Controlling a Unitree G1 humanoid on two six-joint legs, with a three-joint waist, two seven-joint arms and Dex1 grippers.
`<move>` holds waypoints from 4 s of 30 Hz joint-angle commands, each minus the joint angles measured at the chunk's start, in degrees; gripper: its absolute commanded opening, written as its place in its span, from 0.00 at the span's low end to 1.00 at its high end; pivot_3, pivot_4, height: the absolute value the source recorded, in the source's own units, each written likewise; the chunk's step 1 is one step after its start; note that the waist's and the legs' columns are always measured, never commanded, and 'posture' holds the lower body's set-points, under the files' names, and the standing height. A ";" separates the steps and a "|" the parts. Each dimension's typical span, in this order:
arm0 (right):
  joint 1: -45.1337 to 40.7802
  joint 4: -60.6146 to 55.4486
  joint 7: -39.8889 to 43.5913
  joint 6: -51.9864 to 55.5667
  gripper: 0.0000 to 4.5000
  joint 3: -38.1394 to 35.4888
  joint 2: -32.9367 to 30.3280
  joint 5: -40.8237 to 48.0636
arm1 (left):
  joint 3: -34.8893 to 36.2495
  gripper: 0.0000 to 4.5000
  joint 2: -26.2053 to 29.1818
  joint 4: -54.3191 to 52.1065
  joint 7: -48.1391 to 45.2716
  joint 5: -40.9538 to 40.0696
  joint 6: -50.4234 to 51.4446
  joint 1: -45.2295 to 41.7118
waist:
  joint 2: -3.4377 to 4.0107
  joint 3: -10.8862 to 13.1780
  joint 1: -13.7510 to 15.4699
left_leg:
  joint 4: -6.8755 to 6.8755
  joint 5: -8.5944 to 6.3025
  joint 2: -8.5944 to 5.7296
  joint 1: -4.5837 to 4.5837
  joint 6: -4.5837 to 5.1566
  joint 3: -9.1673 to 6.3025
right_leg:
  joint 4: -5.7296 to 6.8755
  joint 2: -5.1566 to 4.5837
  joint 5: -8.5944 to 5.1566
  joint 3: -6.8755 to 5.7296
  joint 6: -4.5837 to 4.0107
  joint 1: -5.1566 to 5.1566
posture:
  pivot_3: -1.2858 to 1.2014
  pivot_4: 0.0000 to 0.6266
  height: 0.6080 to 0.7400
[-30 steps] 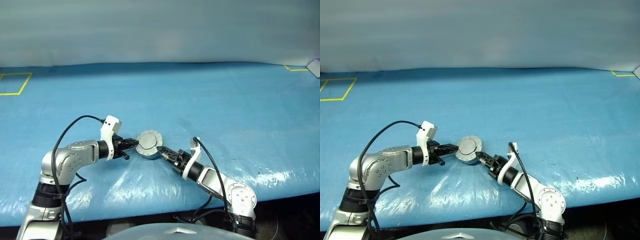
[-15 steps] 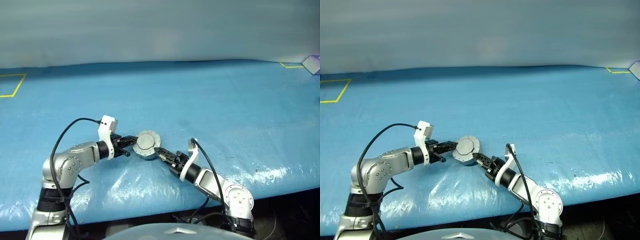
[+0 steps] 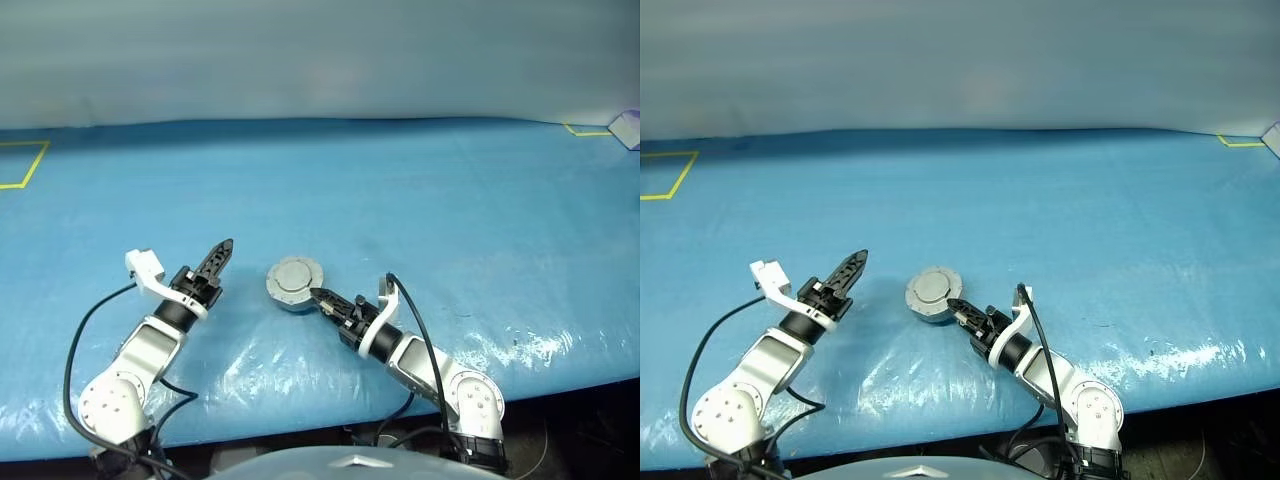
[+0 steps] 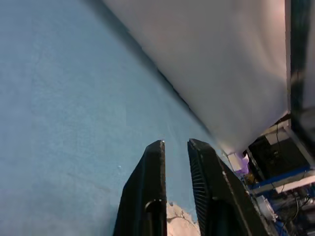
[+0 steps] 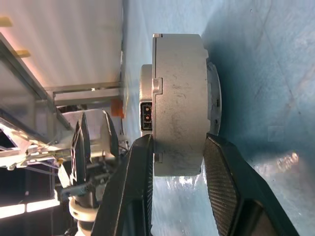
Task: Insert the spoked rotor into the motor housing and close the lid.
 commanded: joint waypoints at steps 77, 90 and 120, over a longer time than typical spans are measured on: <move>-5.89 -10.75 0.68 -10.43 0.26 15.14 -6.38 7.95 | -21.79 0.54 -3.25 5.79 4.55 -23.06 -18.50 4.01 | 0.08 0.14 0.07 | 0.73 -0.10 -0.02 -0.46 0.23 0.08 | -0.44 0.21 0.62 0.20 0.27 0.08 | 0.52 0.24 1.00; -4.37 -9.25 4.48 -10.76 0.86 14.59 -10.09 -3.84 | -22.37 0.54 -3.03 4.73 5.70 -22.88 -18.88 3.69 | 0.10 0.13 0.16 | 0.76 -0.10 -0.02 -0.44 0.23 0.10 | -0.44 0.21 0.62 0.22 0.28 0.10 | 0.52 0.24 1.00; 0.93 -9.11 25.80 -41.13 1.00 29.72 -18.36 -73.30 | -1.12 0.62 12.40 70.78 -1.35 13.56 -28.70 -48.49 | -0.08 -0.08 0.63 | 0.67 -0.06 -0.06 -0.04 0.24 0.19 | -0.59 0.28 1.15 0.35 0.36 0.47 | 0.52 0.24 1.00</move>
